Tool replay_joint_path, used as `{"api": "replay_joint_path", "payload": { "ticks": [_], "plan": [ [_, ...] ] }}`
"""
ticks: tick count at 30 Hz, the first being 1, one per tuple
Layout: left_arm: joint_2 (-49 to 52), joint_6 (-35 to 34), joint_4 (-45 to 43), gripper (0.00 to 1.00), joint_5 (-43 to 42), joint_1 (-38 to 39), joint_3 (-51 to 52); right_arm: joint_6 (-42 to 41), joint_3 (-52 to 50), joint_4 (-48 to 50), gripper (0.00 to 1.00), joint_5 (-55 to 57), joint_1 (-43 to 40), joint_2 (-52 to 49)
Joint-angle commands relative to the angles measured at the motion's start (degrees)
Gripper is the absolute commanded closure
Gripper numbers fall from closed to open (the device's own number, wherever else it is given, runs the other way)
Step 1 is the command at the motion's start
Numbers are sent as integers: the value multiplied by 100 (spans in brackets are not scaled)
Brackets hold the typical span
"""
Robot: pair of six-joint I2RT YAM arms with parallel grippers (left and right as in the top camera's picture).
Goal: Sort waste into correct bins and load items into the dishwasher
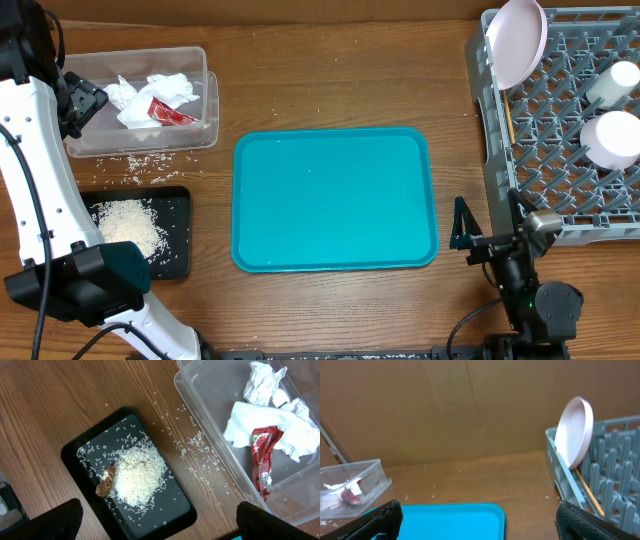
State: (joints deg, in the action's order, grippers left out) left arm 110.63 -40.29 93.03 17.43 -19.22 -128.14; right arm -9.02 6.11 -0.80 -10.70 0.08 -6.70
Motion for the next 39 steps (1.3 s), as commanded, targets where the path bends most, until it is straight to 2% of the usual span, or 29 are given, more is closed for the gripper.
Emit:
{"api": "replay_joint_path", "payload": {
  "ticks": [1, 3, 9, 20, 25, 39],
  "plan": [
    [-26, 46, -7, 0, 96, -20, -52, 7, -369, 424, 0, -52, -22, 267],
    [-26, 46, -9, 0, 96, -20, -52, 9, -546, 726, 0, -20, -22, 361],
    [-26, 46, -9, 0, 96, -20, -52, 13, -564, 776, 0, 166, -179, 525],
    [-26, 46, -9, 0, 96, -20, -52, 179, -564, -341, 0, 463, -503, 658],
    [-26, 46, -9, 0, 94, -20, -52, 960, -564, -363, 0, 472, -496, 658],
    [-26, 46, -9, 0, 96, -20, -52, 966, -564, -363, 0, 549, -498, 654]
  ]
}}
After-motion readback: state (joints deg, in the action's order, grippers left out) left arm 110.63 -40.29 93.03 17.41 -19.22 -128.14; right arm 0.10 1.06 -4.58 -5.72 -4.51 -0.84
